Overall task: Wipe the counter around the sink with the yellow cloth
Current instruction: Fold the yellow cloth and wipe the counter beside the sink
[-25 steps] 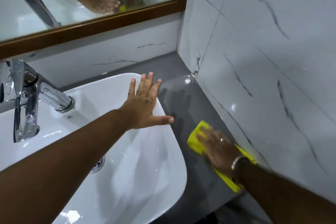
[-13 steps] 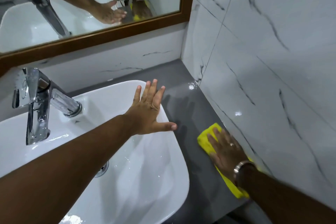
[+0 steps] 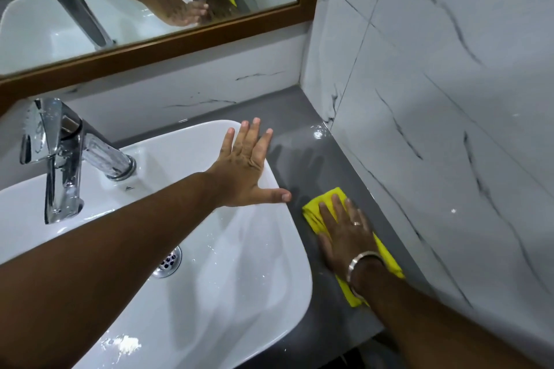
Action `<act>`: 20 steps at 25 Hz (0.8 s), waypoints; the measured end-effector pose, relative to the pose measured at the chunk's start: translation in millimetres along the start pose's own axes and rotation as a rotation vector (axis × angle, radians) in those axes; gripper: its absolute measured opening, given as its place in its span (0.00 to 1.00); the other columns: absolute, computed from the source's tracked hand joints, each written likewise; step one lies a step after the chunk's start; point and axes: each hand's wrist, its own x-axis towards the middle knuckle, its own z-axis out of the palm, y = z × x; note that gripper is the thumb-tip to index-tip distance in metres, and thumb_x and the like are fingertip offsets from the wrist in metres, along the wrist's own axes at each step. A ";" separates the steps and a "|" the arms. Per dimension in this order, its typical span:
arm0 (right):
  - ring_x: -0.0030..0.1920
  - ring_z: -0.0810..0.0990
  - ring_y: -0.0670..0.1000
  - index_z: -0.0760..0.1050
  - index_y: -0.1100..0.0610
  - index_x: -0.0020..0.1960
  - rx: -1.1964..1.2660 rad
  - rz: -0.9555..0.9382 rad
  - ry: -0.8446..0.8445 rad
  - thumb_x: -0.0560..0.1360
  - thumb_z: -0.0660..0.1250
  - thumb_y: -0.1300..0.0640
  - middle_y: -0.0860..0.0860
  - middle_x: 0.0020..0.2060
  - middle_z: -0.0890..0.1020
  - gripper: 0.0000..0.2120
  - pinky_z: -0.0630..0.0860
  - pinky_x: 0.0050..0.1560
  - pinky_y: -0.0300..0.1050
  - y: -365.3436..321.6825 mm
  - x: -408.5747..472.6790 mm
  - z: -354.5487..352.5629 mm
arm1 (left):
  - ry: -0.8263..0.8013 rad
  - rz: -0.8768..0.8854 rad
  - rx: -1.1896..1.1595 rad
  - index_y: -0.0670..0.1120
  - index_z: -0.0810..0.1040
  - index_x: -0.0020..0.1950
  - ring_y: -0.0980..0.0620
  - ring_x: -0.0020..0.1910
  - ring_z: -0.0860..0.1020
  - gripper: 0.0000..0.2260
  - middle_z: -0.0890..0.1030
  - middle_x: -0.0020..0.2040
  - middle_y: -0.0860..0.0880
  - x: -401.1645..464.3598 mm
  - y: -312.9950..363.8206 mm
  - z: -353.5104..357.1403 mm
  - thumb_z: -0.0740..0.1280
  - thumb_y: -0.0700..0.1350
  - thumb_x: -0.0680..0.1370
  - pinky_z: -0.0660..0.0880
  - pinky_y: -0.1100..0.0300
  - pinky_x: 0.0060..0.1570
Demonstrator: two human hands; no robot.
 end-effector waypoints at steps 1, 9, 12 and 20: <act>0.74 0.58 0.61 0.56 0.47 0.74 0.046 0.053 0.021 0.73 0.54 0.42 0.54 0.75 0.58 0.30 0.57 0.70 0.61 -16.1 -1.4 6.9 | -0.005 0.004 0.007 0.43 0.37 0.77 0.41 0.75 0.32 0.58 0.34 0.77 0.38 -0.7 0.3 -2.5 0.45 0.82 0.61 0.36 0.40 0.73; 0.73 0.62 0.58 0.55 0.43 0.74 -0.097 -0.410 -0.080 0.71 0.60 0.40 0.50 0.74 0.60 0.33 0.58 0.68 0.56 37.4 -65.7 -12.5 | 0.043 0.339 0.083 0.58 0.53 0.78 0.39 0.77 0.39 0.41 0.47 0.80 0.43 -22.5 24.6 -17.2 0.51 0.77 0.69 0.40 0.39 0.74; 0.73 0.61 0.60 0.56 0.43 0.73 -0.027 -0.145 -0.056 0.72 0.59 0.42 0.49 0.75 0.56 0.31 0.57 0.69 0.57 24.7 -55.9 -10.5 | -0.005 0.423 0.026 0.61 0.51 0.77 0.41 0.77 0.40 0.40 0.46 0.80 0.45 -33.5 35.7 -7.6 0.55 0.76 0.70 0.42 0.39 0.74; 0.72 0.64 0.61 0.59 0.46 0.73 -0.132 -0.297 -0.069 0.72 0.56 0.43 0.54 0.74 0.63 0.30 0.68 0.67 0.63 57.1 -38.4 -14.0 | 0.018 0.411 -0.020 0.61 0.45 0.77 0.38 0.75 0.33 0.51 0.40 0.79 0.41 -51.2 51.5 4.9 0.62 0.78 0.62 0.32 0.46 0.70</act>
